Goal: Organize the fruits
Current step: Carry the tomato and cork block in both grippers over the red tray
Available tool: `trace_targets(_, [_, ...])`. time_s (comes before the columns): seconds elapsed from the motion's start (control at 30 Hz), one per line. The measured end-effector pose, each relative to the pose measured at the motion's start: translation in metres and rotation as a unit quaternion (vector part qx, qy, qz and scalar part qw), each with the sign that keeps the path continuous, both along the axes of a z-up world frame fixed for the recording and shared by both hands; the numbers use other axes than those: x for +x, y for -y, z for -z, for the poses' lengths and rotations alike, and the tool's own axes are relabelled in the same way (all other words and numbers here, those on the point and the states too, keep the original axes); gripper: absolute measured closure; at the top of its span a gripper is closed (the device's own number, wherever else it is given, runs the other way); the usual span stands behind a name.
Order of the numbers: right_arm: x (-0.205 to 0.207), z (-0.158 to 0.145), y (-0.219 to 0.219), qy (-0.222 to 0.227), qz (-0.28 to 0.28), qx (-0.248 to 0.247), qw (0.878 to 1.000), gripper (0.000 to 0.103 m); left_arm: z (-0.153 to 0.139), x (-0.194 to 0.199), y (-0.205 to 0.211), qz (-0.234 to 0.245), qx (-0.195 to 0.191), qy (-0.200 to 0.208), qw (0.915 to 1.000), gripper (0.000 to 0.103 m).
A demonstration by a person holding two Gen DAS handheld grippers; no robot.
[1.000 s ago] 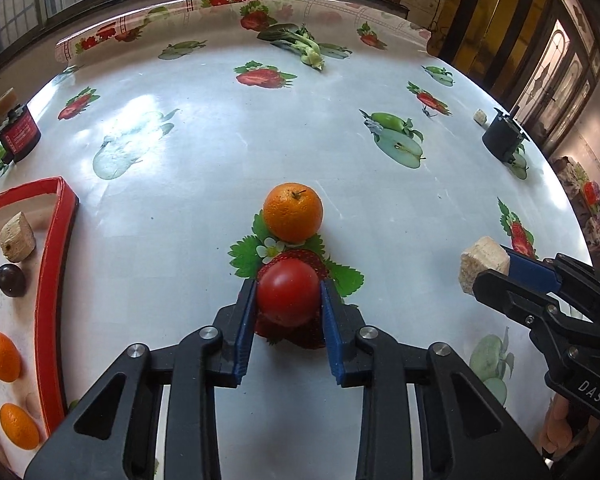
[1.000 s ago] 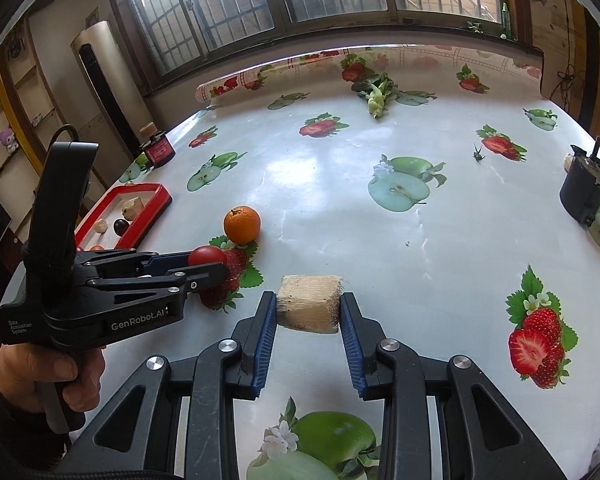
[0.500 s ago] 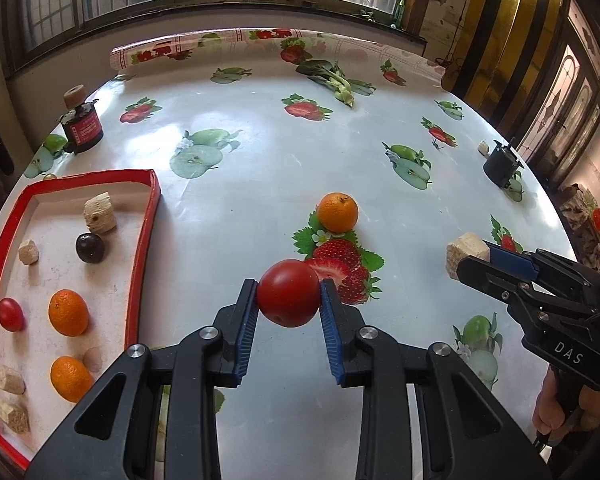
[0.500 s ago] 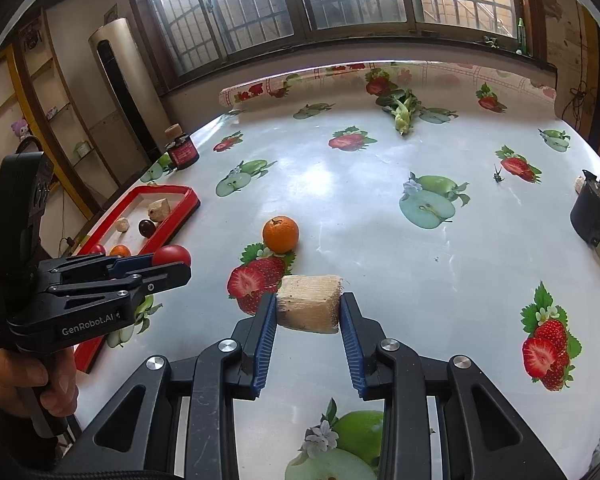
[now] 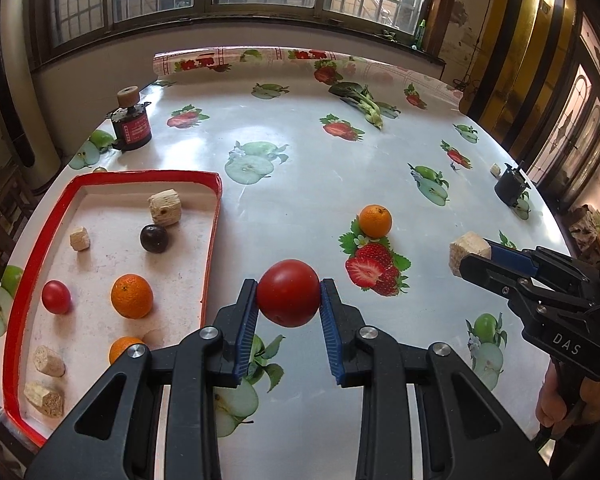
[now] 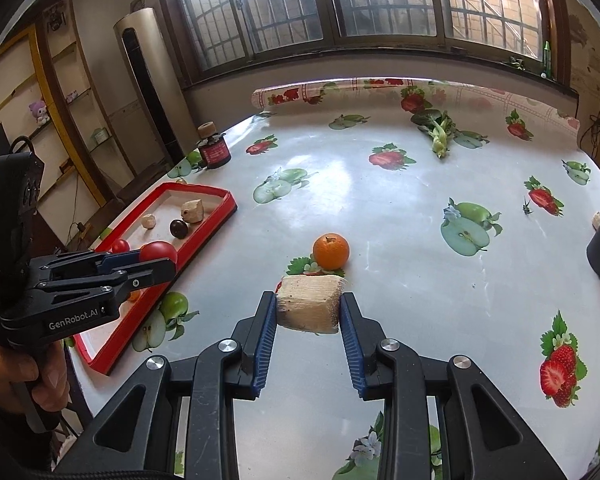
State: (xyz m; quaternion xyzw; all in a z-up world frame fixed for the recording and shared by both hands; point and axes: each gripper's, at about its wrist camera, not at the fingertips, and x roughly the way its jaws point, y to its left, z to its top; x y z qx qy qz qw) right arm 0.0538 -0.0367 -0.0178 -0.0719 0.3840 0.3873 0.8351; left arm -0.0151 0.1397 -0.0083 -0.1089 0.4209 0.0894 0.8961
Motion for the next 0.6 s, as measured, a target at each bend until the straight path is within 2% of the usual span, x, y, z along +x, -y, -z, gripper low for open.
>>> trace_targets(0.6, [-0.016, -0.014, -0.043, 0.015, -0.038, -0.008, 0.999, 0.071, -0.011, -0.026, -0.038, -0.039, -0.001, 0.017, 0.9991, 0.075])
